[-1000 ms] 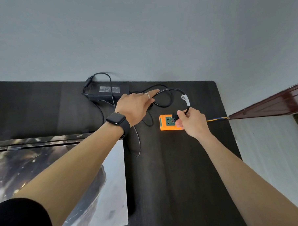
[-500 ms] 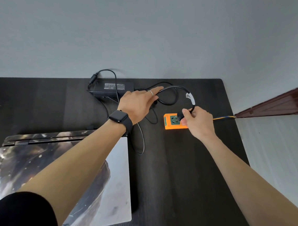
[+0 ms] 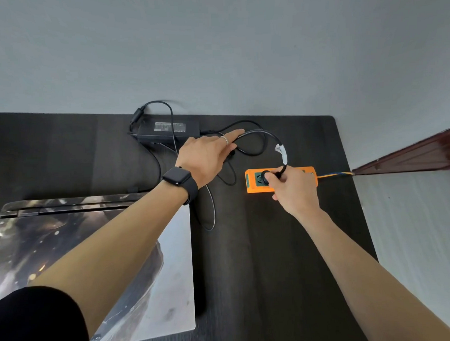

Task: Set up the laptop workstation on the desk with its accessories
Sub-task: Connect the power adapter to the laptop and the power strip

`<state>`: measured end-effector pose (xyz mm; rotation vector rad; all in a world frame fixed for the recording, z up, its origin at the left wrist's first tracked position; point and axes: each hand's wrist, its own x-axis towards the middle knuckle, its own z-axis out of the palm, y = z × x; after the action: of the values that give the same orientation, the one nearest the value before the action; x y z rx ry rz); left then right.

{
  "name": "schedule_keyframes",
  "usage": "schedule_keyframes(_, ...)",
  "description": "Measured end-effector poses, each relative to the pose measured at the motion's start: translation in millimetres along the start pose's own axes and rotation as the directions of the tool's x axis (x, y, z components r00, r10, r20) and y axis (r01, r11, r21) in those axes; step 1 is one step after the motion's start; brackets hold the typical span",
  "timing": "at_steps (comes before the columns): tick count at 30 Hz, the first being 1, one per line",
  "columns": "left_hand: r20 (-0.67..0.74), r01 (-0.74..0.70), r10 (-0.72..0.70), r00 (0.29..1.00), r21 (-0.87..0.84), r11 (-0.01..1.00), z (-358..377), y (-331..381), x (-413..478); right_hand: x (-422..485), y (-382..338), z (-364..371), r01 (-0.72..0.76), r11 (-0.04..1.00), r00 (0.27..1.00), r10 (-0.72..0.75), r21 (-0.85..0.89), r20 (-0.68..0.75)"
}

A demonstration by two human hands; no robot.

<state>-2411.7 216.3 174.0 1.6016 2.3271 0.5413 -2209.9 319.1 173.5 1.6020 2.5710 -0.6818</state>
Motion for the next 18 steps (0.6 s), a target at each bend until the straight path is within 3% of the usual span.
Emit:
schedule_keyframes(6, -0.035, 0.045, -0.046, 0.998, -0.026, 0.999, 7.2, 0.0, 4.2, 6.1, -11.9, 4.9, 0.071, 0.976, 0.997, -0.067, -0.207, 0.024)
schedule_keyframes(11, 0.014, 0.066, -0.066, 0.998, 0.013, 0.998, 10.9, -8.6, 4.2, 6.0, -16.4, 6.7, 0.117, 0.977, 0.993, -0.117, -0.177, 0.013)
schedule_keyframes(15, -0.106, -0.055, 0.065, 0.992, 0.1, 0.994, 20.0, -12.4, -29.8, 1.0, -13.8, 8.9, 0.091, 0.978, 0.996, -0.088, -0.187, 0.021)
schedule_keyframes(18, -0.118, -0.124, 0.146, 0.982, 0.176, 0.976, 23.3, -18.3, -60.5, -0.2, -12.6, 10.1, 0.072, 0.983, 0.997, -0.071, -0.168, 0.013)
